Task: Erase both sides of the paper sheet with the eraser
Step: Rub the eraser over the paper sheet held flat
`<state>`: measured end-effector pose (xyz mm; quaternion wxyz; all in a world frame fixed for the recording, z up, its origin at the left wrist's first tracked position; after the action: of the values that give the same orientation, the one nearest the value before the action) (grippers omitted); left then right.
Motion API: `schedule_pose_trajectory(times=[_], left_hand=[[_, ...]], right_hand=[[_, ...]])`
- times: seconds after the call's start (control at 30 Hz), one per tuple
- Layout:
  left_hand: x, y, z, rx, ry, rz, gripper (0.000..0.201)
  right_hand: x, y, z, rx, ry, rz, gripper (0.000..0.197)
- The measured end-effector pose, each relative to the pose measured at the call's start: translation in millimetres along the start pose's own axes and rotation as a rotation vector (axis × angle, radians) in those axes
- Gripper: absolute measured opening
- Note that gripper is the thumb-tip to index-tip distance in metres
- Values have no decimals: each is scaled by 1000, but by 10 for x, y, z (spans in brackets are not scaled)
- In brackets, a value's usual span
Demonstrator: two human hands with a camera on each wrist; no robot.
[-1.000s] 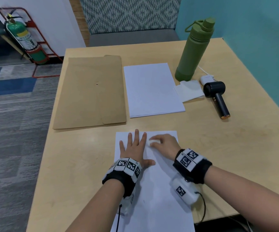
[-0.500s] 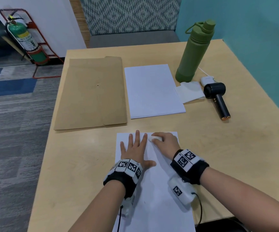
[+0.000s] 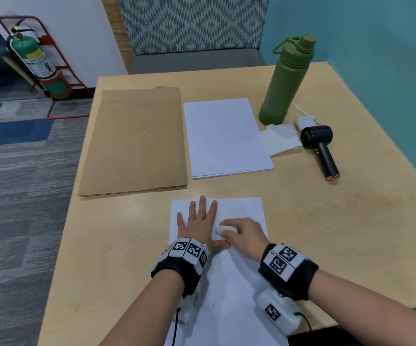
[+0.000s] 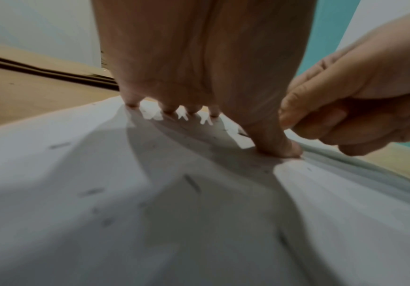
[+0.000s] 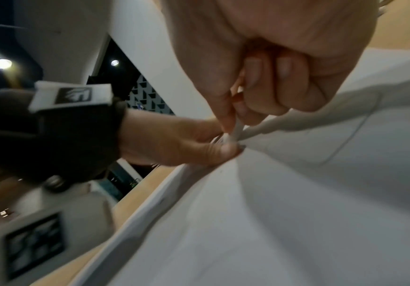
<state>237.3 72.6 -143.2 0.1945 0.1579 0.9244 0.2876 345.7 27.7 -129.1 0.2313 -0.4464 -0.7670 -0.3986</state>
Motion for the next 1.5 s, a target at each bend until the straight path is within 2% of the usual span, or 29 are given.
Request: schedule_pose_trajectory(times=[0.07, 0.17, 0.27, 0.33, 0.47, 0.53, 0.63, 0.73, 0.83, 0.93, 1.07, 1.17, 1.3, 1.47, 1.5], left_hand=[[-2, 3, -4, 5, 2, 6, 106], [-6, 17, -22, 10, 10, 15, 106], [-8, 20, -26, 10, 13, 11, 105], [-6, 22, -29, 9, 11, 7, 106], [-6, 20, -30, -5, 3, 4, 107], [-8, 26, -25, -6, -8, 7, 108], [26, 40, -27, 2, -19, 12, 107], [-4, 53, -49, 11, -35, -3, 102], [-161, 74, -56, 9, -89, 3, 89], [-291, 76, -45, -52, -125, -73, 81], [-320, 41, -25, -134, -73, -91, 96], [-333, 12, 16, -91, -39, -36, 105], [-332, -5, 59, -35, -21, -3, 108], [-329, -25, 56, -16, -41, -31, 109], [-328, -27, 62, -16, -43, -32, 109]], right_hand=[[-14, 62, 35, 24, 0, -12, 27], [32, 290, 128, -72, 9, -28, 27], [19, 302, 117, -129, 16, -19, 26], [-30, 225, 23, -87, 33, -39, 27], [-172, 120, -160, 98, 41, -87, 24], [-279, 176, -205, 108, 9, 121, 19], [-358, 340, -261, 22, 15, 504, 11], [-377, 422, -270, -22, 37, 631, 1], [-363, 431, -197, -53, 39, 486, 7], [-306, 370, -128, -61, 9, 280, 8], [-142, 334, -40, -17, 32, 49, 16], [-14, 448, 56, -53, 54, 8, 18], [93, 504, 89, -122, 119, -47, 17], [4, 346, -43, 124, 109, -345, 19], [28, 347, -29, 137, 110, -375, 19]])
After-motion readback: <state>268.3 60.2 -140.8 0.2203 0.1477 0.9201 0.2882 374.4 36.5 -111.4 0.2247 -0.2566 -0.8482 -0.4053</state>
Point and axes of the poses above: each hand's wrist, its own z-axis towards the middle knuckle, its own y-axis out of the back of the hand, x = y × z, the point moved 6 cm from there along z, towards the middle knuckle, and after that the axes turned 14 degrees about x, right-handed, at the moved point
